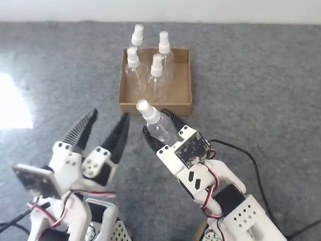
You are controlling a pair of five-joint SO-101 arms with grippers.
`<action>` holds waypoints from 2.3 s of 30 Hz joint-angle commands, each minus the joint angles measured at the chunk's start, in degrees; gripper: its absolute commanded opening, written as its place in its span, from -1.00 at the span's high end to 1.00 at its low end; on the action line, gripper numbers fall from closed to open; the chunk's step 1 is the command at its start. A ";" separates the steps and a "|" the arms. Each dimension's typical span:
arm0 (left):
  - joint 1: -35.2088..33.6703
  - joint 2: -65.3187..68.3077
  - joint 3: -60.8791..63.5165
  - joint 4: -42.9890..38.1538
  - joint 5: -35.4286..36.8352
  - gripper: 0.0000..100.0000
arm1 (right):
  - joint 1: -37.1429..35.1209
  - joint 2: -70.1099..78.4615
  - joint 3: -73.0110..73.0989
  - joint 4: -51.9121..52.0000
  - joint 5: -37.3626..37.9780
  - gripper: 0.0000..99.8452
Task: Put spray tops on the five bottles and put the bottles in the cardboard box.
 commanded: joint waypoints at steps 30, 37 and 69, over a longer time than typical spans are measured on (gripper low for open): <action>-0.79 -0.62 1.89 -4.40 1.49 0.57 | -5.49 -2.68 0.44 2.59 0.88 0.97; -4.57 -0.35 1.01 -3.78 2.02 0.57 | -5.49 -2.86 0.44 2.59 0.70 0.97; 7.74 -0.53 9.10 -9.23 -5.19 0.57 | -5.58 -2.86 0.44 2.59 0.79 0.97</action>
